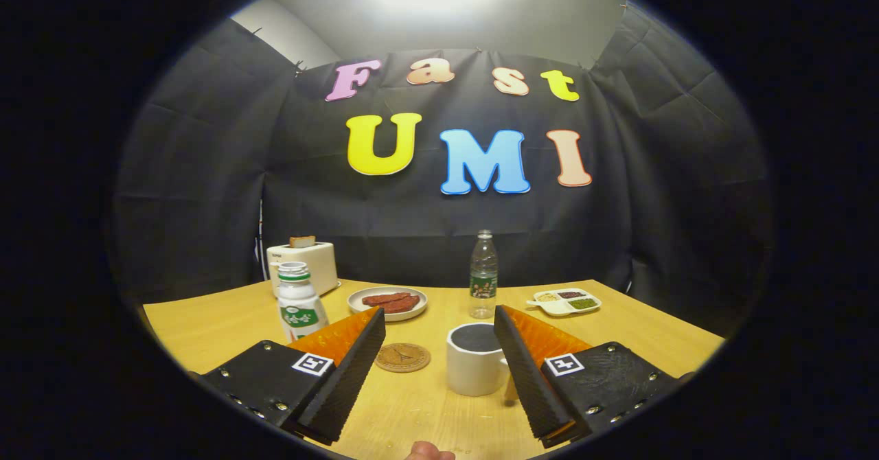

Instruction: Take the bottle from table, then pour the juice into the cup, finally place the bottle on the coaster

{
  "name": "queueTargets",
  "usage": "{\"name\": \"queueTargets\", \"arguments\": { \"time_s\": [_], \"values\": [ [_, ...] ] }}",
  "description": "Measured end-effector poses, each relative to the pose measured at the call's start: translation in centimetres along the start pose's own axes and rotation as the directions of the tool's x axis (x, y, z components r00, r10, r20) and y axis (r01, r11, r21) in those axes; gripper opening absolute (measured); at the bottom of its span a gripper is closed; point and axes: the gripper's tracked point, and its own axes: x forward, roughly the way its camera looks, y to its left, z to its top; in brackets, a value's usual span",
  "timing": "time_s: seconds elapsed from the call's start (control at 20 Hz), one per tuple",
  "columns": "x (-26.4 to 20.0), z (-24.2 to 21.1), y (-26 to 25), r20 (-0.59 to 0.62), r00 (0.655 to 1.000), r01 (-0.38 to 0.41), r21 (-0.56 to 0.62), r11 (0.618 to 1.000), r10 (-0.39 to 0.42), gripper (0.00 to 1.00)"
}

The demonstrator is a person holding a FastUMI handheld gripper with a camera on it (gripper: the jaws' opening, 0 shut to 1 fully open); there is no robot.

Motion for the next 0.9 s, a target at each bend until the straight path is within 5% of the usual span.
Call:
{"name": "queueTargets", "arguments": {
  "time_s": [0.5, 0.9],
  "values": [
    [0.3, -1.4, 9.4, 0.000, 0.990, -0.143, 0.012, 0.990, 0.143, 0.96],
    [4.2, -4.1, 13.2, -0.045, 0.985, -0.164, -0.010, 0.986, 0.164, 0.96]
  ]
}}
